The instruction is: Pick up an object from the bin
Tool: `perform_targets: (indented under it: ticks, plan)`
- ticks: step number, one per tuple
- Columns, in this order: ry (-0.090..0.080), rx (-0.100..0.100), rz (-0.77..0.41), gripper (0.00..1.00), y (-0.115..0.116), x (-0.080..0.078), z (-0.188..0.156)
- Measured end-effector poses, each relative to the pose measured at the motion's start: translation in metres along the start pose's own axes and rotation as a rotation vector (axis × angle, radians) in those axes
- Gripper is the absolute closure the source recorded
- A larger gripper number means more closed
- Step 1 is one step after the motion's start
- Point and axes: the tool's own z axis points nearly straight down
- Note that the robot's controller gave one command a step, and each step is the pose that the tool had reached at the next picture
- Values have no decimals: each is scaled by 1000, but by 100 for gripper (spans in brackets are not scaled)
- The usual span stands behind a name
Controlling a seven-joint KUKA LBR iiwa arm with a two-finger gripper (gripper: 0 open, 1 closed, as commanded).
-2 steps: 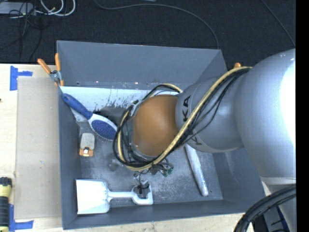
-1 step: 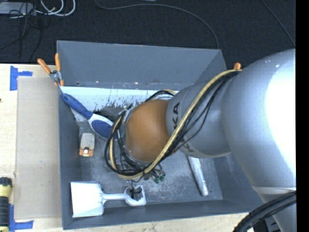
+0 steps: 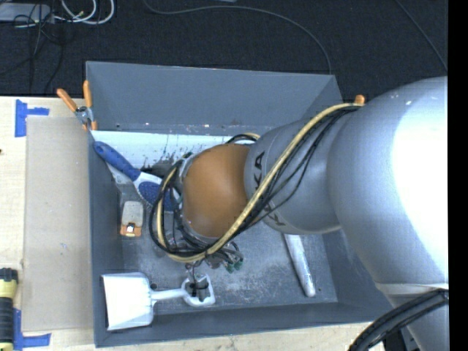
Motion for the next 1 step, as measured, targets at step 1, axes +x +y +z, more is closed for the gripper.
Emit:
perform_targets:
  ticks: [1]
  plan:
    - [-11,6,-287,0,9,-3,-6]
